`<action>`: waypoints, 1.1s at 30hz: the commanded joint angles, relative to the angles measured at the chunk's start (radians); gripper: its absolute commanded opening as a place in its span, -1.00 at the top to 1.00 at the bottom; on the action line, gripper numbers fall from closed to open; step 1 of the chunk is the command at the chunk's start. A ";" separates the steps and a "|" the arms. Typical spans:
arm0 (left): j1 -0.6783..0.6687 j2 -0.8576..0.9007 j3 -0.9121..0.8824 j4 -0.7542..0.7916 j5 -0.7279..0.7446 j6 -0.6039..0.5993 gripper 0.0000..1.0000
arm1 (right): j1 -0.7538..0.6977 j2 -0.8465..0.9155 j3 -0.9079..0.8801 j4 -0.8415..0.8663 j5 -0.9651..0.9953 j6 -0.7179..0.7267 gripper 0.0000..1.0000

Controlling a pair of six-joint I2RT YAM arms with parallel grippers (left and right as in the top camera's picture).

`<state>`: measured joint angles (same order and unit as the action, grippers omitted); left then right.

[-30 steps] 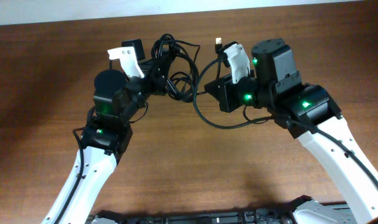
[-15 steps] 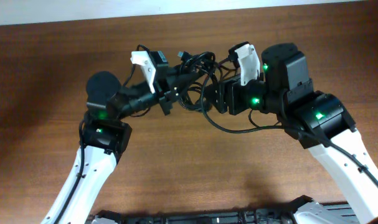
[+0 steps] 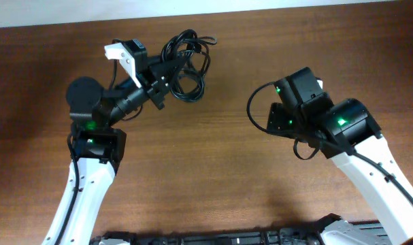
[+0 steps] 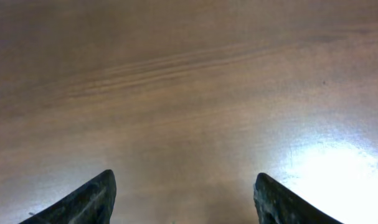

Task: Untangle cables

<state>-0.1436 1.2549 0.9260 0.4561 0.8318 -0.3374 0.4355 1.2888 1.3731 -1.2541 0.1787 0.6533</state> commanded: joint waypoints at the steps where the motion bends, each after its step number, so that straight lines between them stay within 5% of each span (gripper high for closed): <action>1: 0.001 -0.015 0.018 -0.058 0.019 0.080 1.00 | -0.004 0.000 0.002 0.094 -0.043 -0.076 -0.40; 5: 0.001 -0.015 0.018 -0.069 0.258 0.330 1.00 | -0.004 -0.045 0.003 0.233 -0.183 -0.237 -0.43; 8: 0.001 -0.015 0.018 -0.076 0.560 0.566 1.00 | -0.004 -0.134 0.003 0.373 -0.488 -0.594 -0.53; 14: 0.000 -0.013 0.018 -0.067 0.666 0.602 1.00 | -0.004 -0.286 0.003 0.408 -0.603 -0.964 -0.56; 20: -0.043 -0.013 0.018 -0.052 0.721 0.601 1.00 | -0.004 -0.232 0.003 0.451 -0.772 -1.265 -0.51; 24: -0.077 -0.013 0.018 -0.047 0.725 0.601 1.00 | -0.004 -0.179 0.003 0.512 -0.855 -1.311 -0.25; 32: -0.081 -0.010 0.018 -0.046 0.716 0.601 1.00 | -0.003 -0.173 0.003 0.519 -0.951 -1.382 0.92; 33: -0.081 -0.008 0.018 -0.046 0.697 0.601 1.00 | -0.004 -0.173 0.003 0.518 -1.001 -1.405 0.92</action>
<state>-0.2157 1.2549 0.9276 0.4049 1.5253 0.2436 0.4347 1.1118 1.3678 -0.7429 -0.7456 -0.7216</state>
